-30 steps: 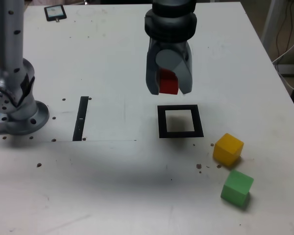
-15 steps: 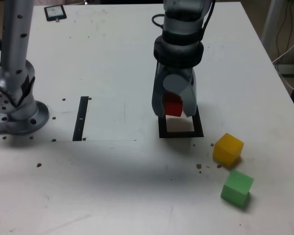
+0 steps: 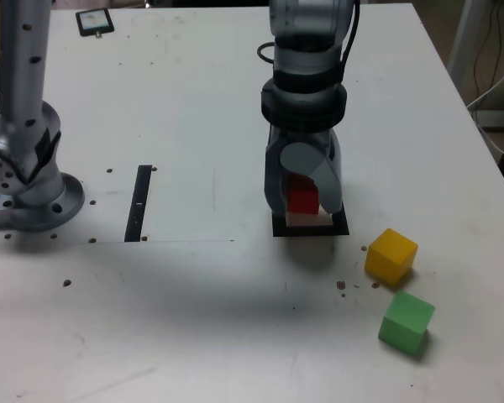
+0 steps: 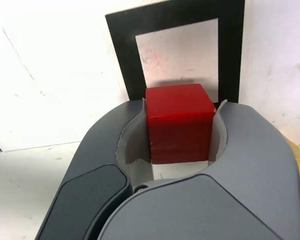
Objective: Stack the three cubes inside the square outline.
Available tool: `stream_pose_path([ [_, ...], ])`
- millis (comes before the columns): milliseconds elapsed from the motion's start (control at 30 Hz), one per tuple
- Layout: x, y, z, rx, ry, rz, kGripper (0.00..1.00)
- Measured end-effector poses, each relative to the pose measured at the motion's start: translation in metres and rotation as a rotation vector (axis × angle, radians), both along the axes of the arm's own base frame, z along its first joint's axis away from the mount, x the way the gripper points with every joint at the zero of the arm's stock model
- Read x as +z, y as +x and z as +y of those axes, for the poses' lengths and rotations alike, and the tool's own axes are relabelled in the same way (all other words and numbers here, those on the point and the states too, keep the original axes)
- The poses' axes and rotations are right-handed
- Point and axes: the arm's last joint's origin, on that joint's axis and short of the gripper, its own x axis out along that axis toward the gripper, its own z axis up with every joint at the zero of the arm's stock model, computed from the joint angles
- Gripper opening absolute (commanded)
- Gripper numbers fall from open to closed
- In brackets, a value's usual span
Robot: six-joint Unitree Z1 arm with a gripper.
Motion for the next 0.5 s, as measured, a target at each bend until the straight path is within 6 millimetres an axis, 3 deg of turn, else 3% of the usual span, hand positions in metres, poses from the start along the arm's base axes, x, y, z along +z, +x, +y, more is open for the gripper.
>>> stream_pose_path([
  [500,-0.0049,-0.0007,0.0049,0.005,0.016,-0.007,0.29],
])
